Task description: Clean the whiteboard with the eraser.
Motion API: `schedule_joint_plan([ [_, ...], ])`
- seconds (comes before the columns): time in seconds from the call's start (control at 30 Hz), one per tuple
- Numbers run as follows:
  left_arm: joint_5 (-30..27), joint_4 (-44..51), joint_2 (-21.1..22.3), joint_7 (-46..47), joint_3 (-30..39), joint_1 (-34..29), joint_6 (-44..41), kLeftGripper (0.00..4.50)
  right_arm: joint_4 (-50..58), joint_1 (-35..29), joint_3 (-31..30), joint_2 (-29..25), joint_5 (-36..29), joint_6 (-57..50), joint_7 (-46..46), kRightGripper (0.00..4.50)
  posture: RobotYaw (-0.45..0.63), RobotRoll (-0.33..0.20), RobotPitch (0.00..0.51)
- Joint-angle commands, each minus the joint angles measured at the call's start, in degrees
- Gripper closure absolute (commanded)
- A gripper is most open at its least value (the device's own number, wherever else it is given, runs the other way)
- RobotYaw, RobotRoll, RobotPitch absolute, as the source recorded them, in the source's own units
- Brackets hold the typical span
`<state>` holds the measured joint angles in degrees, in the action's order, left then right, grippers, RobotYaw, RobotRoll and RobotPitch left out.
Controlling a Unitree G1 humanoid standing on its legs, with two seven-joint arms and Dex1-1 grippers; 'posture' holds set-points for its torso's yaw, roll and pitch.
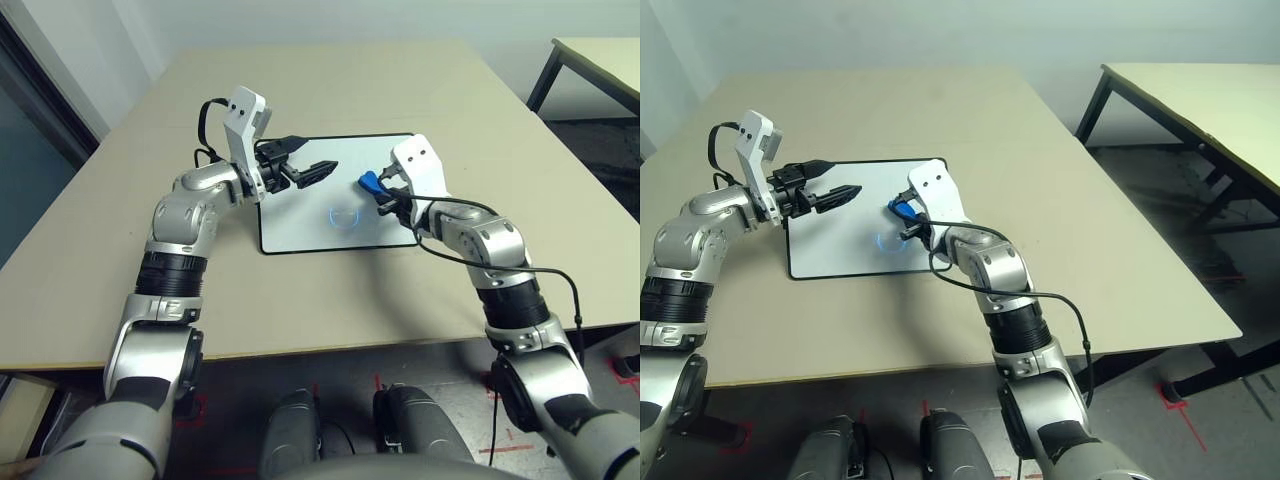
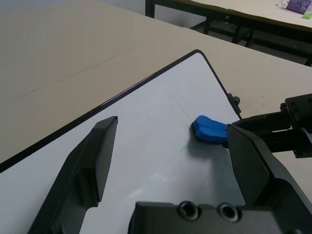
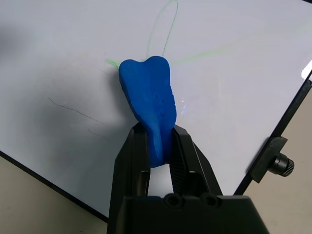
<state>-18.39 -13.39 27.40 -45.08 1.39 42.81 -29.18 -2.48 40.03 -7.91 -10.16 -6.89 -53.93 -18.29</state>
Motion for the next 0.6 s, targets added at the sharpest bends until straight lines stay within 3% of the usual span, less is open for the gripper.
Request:
schedule_joint_plan([
  [0.03, 0.07, 0.36, 0.08, -0.08, 0.01, 0.20, 0.07, 0.00, -4.81, 3.04, 3.21, -1.61, 1.26, 2.97, 2.03, 3.93, -0.02, 0.000, 0.034],
  [0.23, 0.01, 1.07, 0.97, -0.86, -0.60, -0.30, -1.63, 0.00, -7.41, 5.18, 3.84, -1.59, 1.16, 5.29, 2.60, 3.93, -0.02, 0.000, 0.037],
  [0.6, -0.19, 4.34, 3.20, -2.61, -1.22, -2.12, -6.26, 0.00, 3.64, -1.91, -4.47, -0.08, 0.18, -4.77, -0.82, 3.93, -0.01, 0.000, 0.045],
])
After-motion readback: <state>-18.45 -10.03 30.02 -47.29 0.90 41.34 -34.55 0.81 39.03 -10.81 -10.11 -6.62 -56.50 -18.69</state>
